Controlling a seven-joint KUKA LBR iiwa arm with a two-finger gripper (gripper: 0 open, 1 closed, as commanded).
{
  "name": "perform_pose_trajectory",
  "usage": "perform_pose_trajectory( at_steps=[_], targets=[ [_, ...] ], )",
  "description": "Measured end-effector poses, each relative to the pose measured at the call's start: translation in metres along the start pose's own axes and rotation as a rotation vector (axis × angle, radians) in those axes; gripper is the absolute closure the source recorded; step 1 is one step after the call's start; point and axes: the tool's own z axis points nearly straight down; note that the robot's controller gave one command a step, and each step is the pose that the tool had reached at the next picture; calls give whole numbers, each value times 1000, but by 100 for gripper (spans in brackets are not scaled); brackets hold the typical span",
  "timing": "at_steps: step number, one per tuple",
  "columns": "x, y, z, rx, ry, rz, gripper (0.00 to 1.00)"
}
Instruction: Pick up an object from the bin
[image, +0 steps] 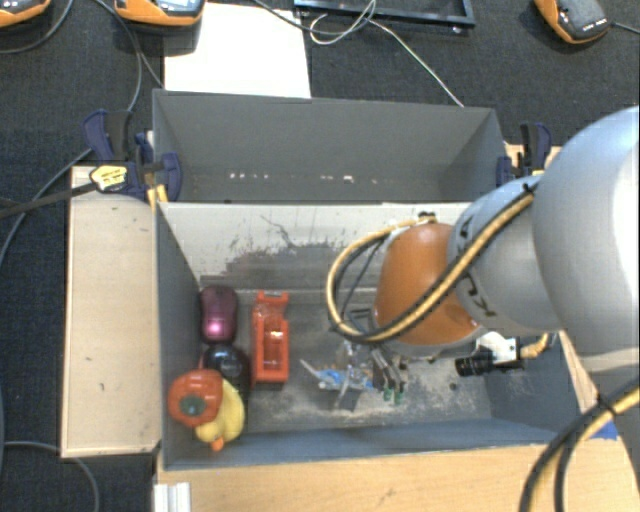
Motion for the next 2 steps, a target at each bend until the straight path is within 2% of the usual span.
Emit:
perform_pose_trajectory(
  at_steps=[2],
  targets=[
    [1, -1, -7, 2, 3, -1, 100]
  ],
)
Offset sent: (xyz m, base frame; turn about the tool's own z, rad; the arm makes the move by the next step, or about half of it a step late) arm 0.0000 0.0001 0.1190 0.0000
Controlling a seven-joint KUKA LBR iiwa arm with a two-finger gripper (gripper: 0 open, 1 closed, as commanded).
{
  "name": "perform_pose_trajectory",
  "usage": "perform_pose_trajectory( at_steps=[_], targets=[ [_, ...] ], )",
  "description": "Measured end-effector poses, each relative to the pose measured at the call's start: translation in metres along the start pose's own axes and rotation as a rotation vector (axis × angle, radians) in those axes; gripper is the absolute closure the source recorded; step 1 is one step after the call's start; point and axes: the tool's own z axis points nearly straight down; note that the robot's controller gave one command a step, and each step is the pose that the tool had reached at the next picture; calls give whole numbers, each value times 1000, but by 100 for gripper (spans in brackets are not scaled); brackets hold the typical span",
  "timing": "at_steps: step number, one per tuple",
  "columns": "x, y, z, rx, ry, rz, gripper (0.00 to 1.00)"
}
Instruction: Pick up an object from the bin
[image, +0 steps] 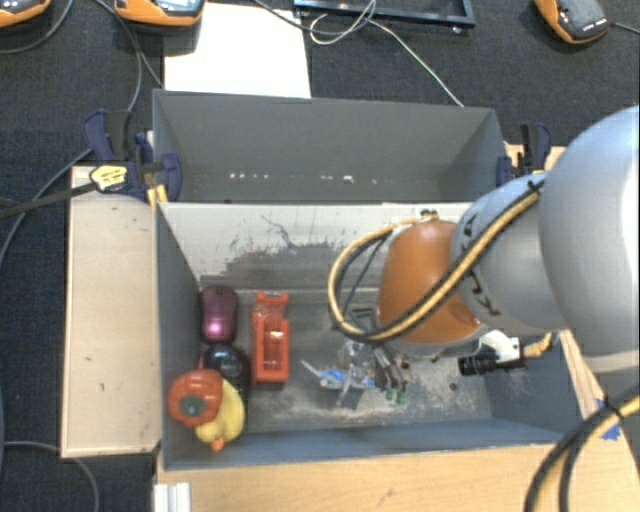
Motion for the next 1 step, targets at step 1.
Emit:
perform_pose_trajectory(
  at_steps=[1],
  targets=[
    [1, -1, -21, 2, 2, -1, 100]
  ],
)
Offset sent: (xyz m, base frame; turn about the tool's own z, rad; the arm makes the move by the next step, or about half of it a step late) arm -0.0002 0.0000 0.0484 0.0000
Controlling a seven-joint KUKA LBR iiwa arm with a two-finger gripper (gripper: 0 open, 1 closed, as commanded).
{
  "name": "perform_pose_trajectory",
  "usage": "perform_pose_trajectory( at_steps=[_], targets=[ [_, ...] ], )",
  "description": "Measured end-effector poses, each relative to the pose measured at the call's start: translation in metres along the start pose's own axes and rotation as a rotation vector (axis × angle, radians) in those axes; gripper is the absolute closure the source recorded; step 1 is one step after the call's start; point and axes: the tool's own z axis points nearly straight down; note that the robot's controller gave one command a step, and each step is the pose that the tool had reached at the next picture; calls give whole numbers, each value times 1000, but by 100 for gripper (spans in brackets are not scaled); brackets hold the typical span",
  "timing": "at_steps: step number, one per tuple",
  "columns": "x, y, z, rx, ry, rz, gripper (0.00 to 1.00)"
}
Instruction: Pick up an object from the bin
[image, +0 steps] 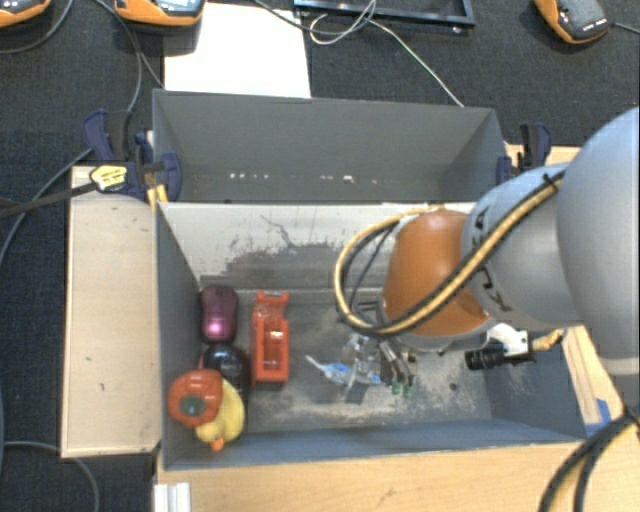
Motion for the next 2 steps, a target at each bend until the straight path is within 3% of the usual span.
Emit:
perform_pose_trajectory(
  at_steps=[1, 2],
  targets=[
    [-2, 1, -14, -3, -8, -1, 100],
    [-2, 0, -20, -2, -6, -2, 100]
  ],
)
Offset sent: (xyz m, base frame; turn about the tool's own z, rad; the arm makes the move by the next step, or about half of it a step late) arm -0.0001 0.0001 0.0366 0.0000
